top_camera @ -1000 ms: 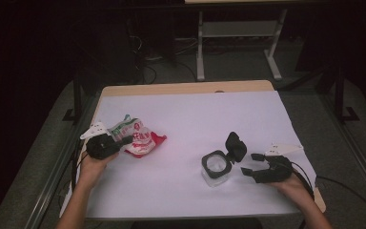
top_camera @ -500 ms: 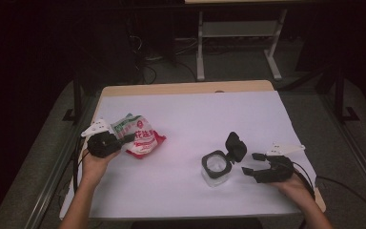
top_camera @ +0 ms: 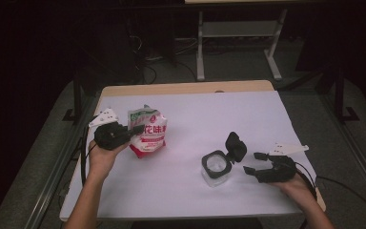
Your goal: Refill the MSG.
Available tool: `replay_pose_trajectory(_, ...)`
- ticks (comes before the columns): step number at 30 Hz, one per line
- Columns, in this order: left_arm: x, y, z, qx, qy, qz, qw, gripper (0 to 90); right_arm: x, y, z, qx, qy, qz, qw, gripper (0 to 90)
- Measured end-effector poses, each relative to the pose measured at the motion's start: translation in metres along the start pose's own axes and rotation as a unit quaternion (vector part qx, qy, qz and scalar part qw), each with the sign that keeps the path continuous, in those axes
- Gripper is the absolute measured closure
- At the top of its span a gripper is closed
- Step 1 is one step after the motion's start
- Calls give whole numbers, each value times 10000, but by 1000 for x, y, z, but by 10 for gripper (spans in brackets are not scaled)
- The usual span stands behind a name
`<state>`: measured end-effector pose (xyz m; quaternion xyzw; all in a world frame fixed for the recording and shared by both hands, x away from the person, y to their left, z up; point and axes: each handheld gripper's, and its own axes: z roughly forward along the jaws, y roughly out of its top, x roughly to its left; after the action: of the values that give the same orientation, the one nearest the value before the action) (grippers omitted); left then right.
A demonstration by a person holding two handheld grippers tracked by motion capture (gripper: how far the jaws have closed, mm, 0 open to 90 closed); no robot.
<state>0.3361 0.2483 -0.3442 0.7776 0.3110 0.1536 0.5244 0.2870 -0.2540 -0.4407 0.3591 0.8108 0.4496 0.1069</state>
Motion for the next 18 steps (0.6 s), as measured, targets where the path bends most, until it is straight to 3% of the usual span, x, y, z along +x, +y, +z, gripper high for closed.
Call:
replay_pose_trajectory(5,-4,2,-2,-72,-144,-66,9998,900,5,0,-2,-1,3,-24,10000,260)
replay_pose_trajectory(9,-11,3,-5,-185,-213,122,9995,900,8,5,-7,-8,4,-48,10000,266)
replay_pose_trajectory(12,-12,3,-6,-247,-354,70,9990,900,10,9,-13,12,-37,-61,10000,290)
replay_pose_trajectory(15,-16,4,-6,-263,-439,63,9987,900,9,8,-19,34,-24,21,10000,387)
replay_pose_trajectory(18,-20,5,-7,-312,-500,73,9982,900,12,5,-22,89,-7,97,9999,597)
